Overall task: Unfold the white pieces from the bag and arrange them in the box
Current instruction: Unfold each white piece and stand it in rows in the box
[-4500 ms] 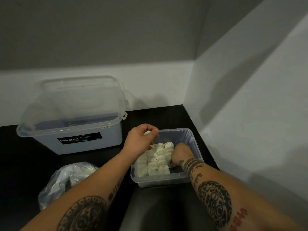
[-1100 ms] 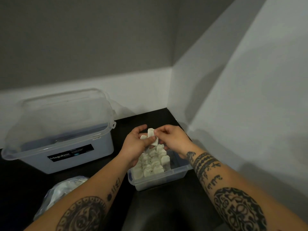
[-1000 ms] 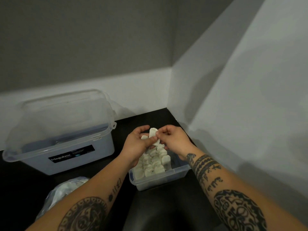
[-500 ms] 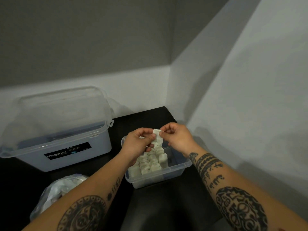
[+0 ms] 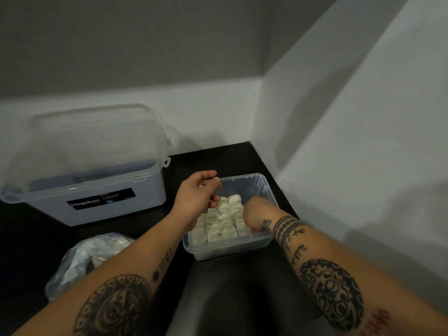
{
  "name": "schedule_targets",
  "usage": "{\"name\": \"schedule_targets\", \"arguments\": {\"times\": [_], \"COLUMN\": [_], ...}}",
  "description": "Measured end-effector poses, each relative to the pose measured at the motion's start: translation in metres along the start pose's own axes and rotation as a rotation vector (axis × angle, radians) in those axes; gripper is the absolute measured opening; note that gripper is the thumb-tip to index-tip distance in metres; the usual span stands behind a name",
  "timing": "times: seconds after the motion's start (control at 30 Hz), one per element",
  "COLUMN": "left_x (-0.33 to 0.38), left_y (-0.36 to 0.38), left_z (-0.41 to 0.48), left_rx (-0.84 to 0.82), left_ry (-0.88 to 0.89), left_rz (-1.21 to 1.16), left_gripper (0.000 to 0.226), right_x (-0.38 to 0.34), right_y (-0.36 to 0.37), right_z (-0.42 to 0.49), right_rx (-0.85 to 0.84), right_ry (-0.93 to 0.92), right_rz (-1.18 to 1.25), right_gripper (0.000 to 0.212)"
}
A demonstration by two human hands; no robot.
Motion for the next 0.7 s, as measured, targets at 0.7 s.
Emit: {"name": "schedule_targets", "arguments": {"times": [0.7], "left_x": [-0.001], "left_y": [0.012], "left_z": [0.004], "left_rx": [-0.009], "left_ry": [-0.144], "left_rz": [-0.215], "left_gripper": [0.027], "right_x": [-0.002], "right_y": [-0.003], "right_z": [0.012], "right_rx": [0.064], "right_ry": [0.083], "right_rz": [0.062], "right_gripper": [0.021]}}
Point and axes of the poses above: each hand's wrist, its own z-axis towards the middle knuckle, its own y-axis out of the palm, x = y × z, the point moved 6 cm from there along z, towards the middle knuckle, and after that the axes turned 2 degrees about y, right-handed, at the moved point
